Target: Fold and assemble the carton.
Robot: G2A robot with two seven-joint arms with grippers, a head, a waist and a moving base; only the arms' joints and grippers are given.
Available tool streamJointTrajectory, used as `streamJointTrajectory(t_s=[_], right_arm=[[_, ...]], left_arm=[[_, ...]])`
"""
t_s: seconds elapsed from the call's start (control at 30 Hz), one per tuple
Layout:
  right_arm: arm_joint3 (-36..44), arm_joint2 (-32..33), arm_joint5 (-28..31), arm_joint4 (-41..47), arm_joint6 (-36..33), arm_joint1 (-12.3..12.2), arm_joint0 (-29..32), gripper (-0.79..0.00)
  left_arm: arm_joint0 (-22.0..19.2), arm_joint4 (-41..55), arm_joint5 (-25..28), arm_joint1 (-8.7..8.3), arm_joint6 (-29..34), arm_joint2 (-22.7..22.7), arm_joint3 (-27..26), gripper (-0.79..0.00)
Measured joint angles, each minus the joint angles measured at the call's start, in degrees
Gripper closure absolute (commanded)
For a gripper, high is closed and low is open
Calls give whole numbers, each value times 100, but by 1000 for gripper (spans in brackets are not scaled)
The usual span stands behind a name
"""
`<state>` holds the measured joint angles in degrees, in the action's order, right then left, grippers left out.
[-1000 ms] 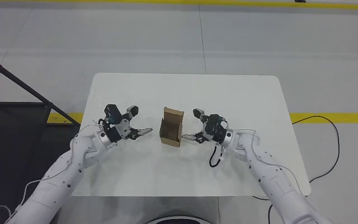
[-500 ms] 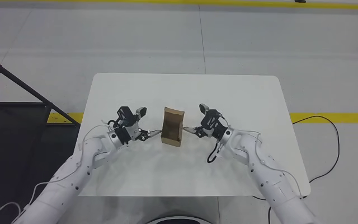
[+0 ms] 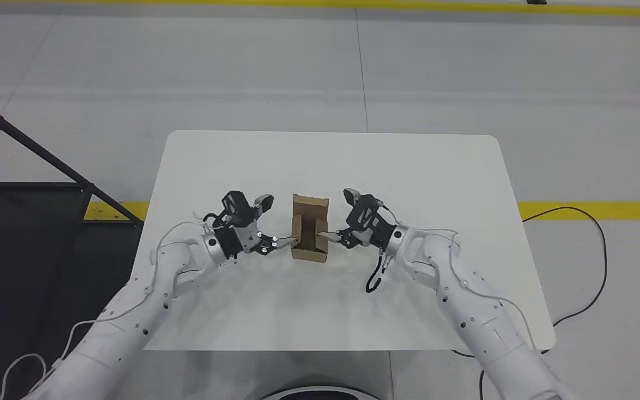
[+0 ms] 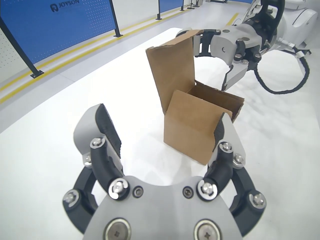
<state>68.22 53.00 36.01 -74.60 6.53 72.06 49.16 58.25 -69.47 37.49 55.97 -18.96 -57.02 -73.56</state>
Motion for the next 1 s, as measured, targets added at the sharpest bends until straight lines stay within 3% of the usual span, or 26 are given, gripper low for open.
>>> streamJointTrajectory(t_s=[0.47, 0.73, 1.0], right_arm=[[162, -32, -120, -120, -688, 38, -74, -785], [270, 28, -132, -86, -979, 36, -45, -785], [302, 81, -128, -68, -1120, 36, -31, -785]], left_arm=[[-125, -116, 211, 123, 151, 146, 55, -785], [-95, 9, -147, 184, 105, 50, 83, -785], [-74, 342, 550, 171, -180, -164, 167, -785]])
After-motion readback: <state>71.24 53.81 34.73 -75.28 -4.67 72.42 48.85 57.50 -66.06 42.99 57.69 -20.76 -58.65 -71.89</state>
